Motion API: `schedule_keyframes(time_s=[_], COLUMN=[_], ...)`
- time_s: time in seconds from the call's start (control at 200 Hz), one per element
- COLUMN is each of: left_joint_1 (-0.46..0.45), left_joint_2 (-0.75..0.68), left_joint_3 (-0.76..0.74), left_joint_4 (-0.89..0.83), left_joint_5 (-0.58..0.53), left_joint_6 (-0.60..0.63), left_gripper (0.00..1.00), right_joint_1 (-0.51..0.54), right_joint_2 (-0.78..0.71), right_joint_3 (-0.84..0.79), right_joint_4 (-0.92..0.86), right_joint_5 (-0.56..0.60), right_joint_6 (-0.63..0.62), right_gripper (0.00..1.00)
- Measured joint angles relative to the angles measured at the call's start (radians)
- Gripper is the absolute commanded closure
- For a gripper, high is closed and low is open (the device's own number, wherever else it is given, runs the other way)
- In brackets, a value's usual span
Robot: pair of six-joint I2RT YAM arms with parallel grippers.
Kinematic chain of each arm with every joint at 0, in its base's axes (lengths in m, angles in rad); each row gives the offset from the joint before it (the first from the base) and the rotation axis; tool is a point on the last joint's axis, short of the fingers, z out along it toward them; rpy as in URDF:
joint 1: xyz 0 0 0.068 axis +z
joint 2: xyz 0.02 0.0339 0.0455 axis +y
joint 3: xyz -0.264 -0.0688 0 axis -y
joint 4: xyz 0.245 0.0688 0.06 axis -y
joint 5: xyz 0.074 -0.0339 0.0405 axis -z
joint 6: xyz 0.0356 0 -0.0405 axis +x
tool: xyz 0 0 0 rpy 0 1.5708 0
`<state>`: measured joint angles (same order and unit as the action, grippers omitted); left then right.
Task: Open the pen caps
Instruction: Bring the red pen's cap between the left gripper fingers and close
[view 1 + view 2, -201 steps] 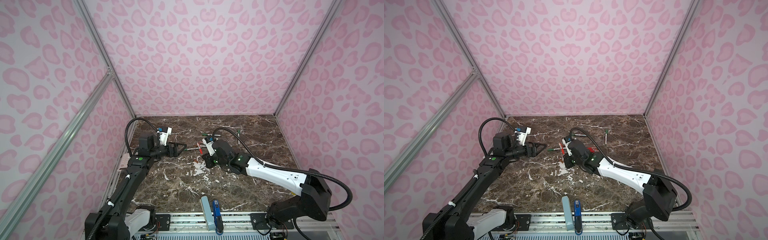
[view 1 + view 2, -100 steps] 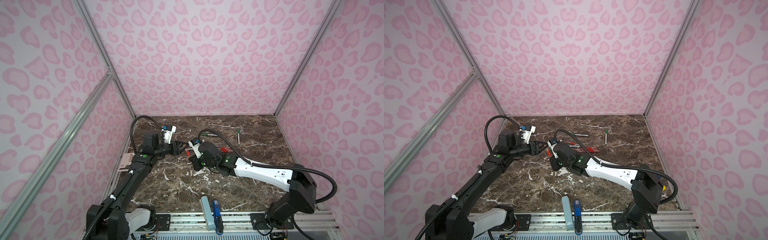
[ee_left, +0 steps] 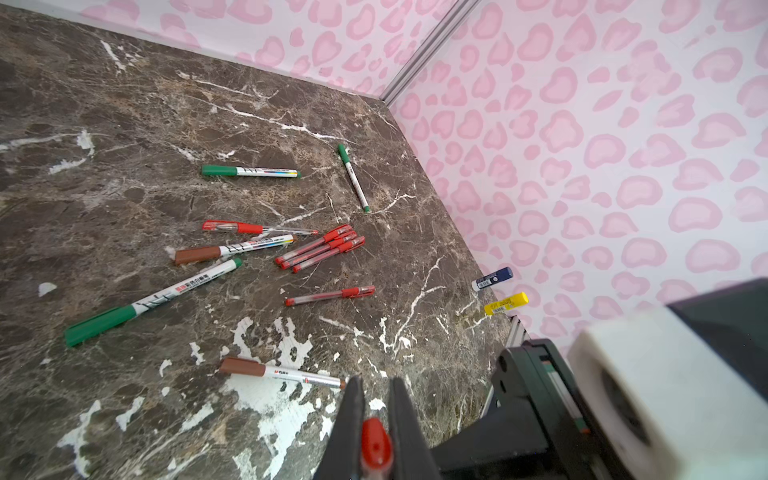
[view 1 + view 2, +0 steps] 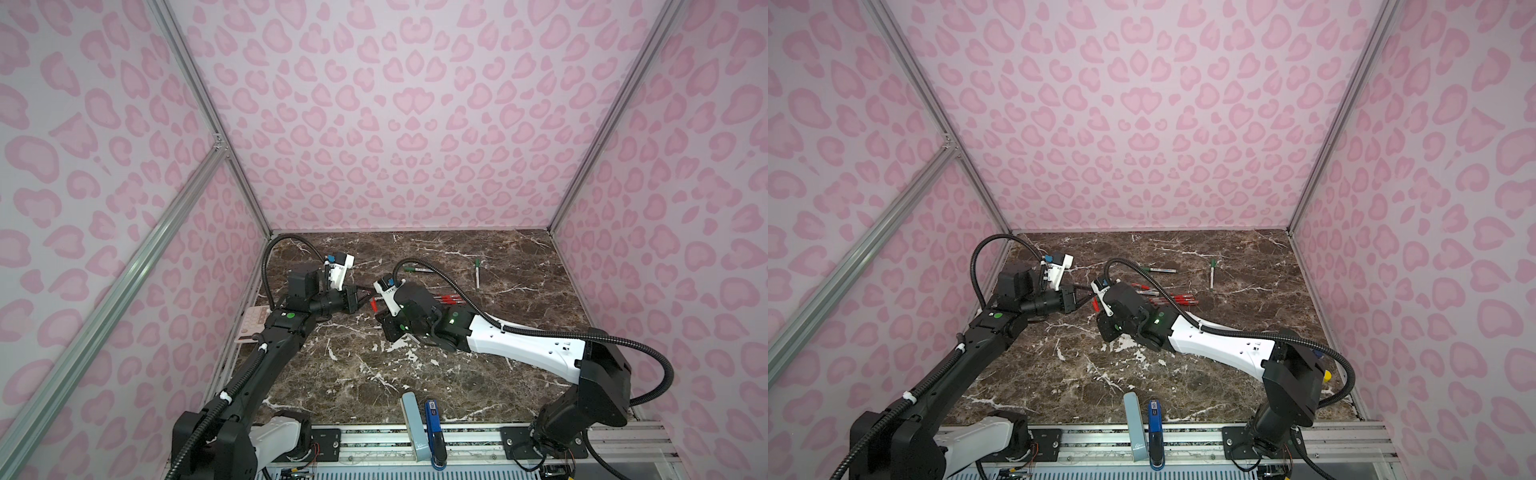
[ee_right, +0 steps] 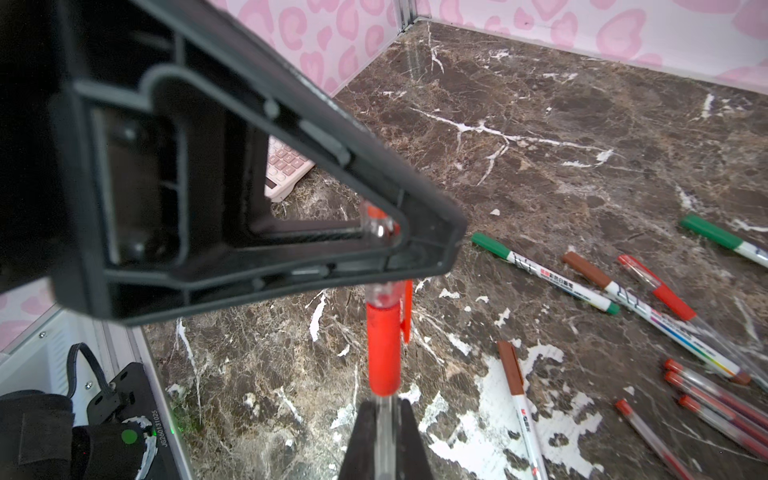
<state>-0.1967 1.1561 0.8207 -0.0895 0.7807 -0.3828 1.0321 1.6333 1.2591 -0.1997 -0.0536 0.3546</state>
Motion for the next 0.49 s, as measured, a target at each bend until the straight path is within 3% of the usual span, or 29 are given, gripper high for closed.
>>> schedule_keyframes(time_s=[0.21,0.385,0.495], left_joint_1=[0.0,0.002,0.002], left_joint_2=[-0.008,-0.008,-0.009], left_joint_3=[-0.01,-0.01,-0.01], left_joint_4=[0.008,0.006,0.008], left_joint_5=[-0.025,-0.03,-0.03], left_joint_6=[0.002,0.003,0.002], left_gripper=[0.97,0.97,0.97], right_joint_1=[-0.001,-0.005,-0.006], right_joint_2=[0.009,0.053,0.082], right_joint_3=[0.003,0.039,0.054], right_joint_4=[0.01,0.01,0.005], right_joint_5=[0.0,0.0,-0.004], right_joint_6=[-0.003,-0.012,-0.021], right_gripper=[0.79,0.8,0.88])
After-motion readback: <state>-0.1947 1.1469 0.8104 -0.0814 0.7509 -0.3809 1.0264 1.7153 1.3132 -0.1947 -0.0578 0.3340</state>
